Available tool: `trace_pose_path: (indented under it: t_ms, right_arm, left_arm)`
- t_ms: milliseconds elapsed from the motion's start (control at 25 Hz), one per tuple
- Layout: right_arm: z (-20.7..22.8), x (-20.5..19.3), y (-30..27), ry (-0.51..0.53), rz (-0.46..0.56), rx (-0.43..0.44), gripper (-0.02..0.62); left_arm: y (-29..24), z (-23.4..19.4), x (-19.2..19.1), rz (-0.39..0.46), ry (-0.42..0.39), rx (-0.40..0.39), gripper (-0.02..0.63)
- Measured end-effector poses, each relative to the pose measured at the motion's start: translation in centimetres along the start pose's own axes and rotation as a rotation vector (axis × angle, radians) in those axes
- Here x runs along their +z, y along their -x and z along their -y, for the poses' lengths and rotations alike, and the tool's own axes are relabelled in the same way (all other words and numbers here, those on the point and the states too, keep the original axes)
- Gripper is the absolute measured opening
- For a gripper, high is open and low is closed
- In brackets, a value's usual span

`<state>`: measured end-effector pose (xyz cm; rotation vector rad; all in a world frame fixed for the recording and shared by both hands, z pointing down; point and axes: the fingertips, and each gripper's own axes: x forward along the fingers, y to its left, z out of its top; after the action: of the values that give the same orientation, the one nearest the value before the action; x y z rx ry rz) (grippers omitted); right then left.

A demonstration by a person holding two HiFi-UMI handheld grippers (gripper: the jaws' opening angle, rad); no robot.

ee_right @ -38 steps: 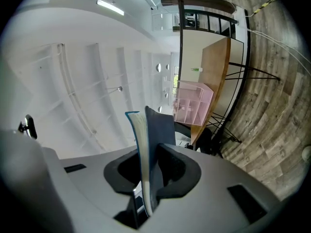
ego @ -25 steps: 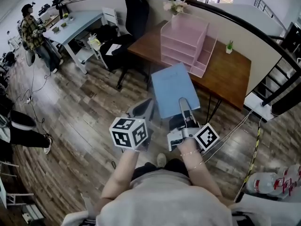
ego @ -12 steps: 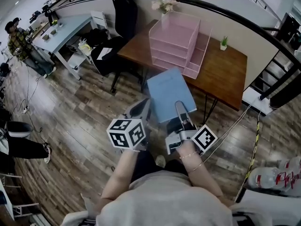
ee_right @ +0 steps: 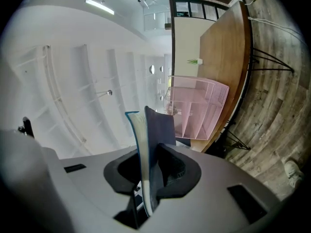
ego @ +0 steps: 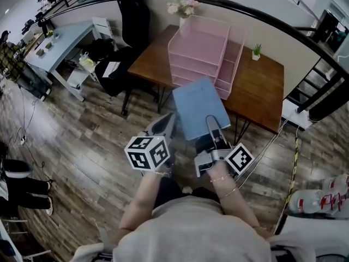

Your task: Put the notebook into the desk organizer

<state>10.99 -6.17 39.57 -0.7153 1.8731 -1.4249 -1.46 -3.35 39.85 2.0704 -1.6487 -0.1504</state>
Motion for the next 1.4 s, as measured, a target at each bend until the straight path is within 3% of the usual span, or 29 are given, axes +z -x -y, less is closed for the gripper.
trace_pose_path:
  t_ms: [400, 680, 1040, 1400]
  right_arm:
    - [2.6, 0.2, -8.0, -0.023, 0.122, -0.044, 0.071]
    - [5.0, -0.8, -11.4, -0.036, 0.179, -0.101, 0.071]
    - [5.1, 0.1, -14.6, -0.011, 0.28, -0.072, 0.071]
    - [6.9, 0.8, -15.9, -0.003, 0.364, -0.126, 0.071]
  left_arm:
    - [-7.1, -6.2, 3.9, -0.071, -0.013, -0.119, 0.009]
    - [-10.8, -9.7, 4.6, -0.137, 0.001, -0.182, 0.009]
    - [-14.3, -11.8, 5.5, -0.196, 0.007, -0.286, 0.009]
    - [-15.5, -12.7, 5.7, -0.239, 0.0, -0.339, 0.009]
